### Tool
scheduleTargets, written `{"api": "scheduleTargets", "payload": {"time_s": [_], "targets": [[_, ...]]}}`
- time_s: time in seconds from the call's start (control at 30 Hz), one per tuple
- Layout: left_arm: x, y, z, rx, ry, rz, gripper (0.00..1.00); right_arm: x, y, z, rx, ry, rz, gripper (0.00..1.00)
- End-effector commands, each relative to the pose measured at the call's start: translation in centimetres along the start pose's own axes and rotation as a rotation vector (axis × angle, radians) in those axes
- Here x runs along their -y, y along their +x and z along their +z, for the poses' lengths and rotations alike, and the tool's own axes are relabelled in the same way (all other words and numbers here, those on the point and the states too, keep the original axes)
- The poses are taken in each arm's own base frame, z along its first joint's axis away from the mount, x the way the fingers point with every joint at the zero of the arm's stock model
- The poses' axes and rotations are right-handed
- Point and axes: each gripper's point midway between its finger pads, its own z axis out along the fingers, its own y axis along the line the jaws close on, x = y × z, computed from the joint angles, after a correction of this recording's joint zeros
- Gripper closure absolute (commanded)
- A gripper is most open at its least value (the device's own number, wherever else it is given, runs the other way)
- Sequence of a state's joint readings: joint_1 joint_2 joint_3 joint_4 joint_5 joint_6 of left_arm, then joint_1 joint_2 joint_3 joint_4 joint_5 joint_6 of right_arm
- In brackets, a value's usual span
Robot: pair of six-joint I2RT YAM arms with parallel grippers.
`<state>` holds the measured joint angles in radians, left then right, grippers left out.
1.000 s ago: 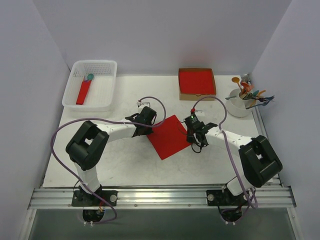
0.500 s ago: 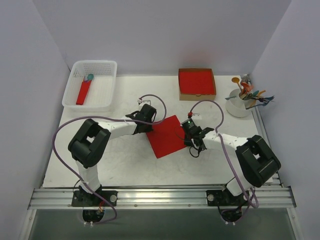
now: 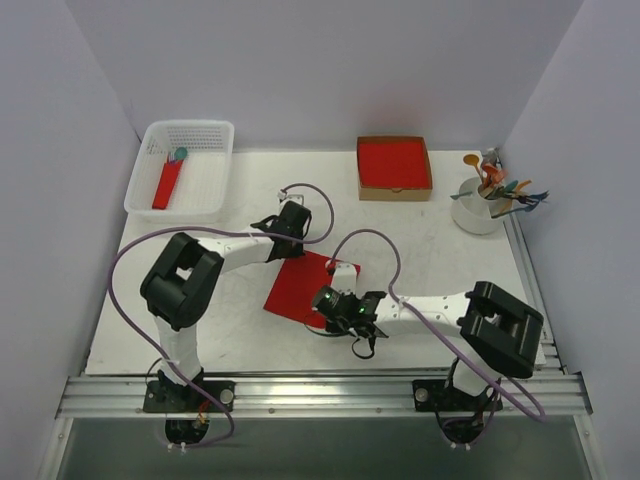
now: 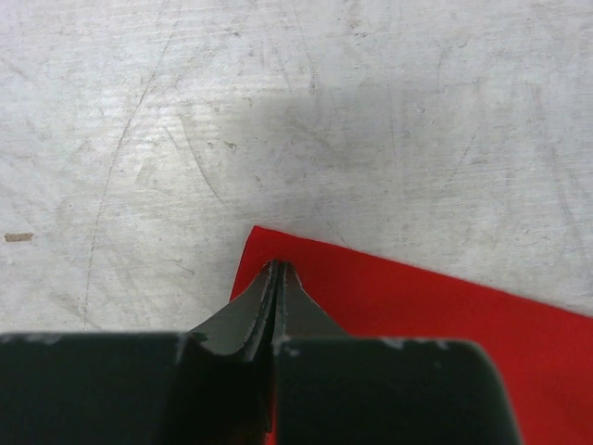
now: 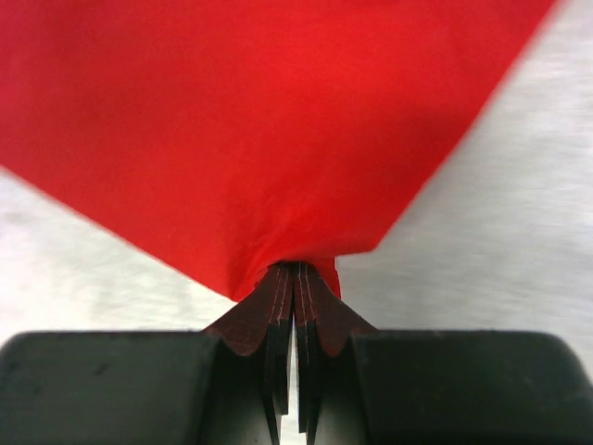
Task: Place the utensils on the paper napkin and roll it up
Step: Adjust the napkin at the center of the board.
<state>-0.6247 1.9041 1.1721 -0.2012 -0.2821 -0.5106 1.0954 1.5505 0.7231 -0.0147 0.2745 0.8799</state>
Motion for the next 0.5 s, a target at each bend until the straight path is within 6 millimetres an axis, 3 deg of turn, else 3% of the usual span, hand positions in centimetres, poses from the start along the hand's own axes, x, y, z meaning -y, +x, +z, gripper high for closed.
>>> {"api": "scheduleTargets", "payload": {"time_s": [0.0, 0.17, 0.33, 0.47], "targets": [[1.3, -1.6, 0.4, 0.020, 0.052, 0.022, 0.98, 0.2, 4.7, 0.5, -0.127, 0.064, -0.030, 1.00], [3.2, -2.7, 0.3, 0.034, 0.123, 0.019, 0.97, -3.4, 3.8, 0.3, -0.111, -0.036, -0.036, 1.00], [4.6, -4.9, -0.7, 0.066, 0.161, 0.019, 0.96, -4.9, 2.0, -0.7, -0.077, -0.067, -0.049, 1.00], [4.5, -6.5, -2.2, 0.077, 0.148, 0.011, 0.88, -5.5, -0.1, -1.6, -0.032, -0.093, -0.041, 0.96]]}}
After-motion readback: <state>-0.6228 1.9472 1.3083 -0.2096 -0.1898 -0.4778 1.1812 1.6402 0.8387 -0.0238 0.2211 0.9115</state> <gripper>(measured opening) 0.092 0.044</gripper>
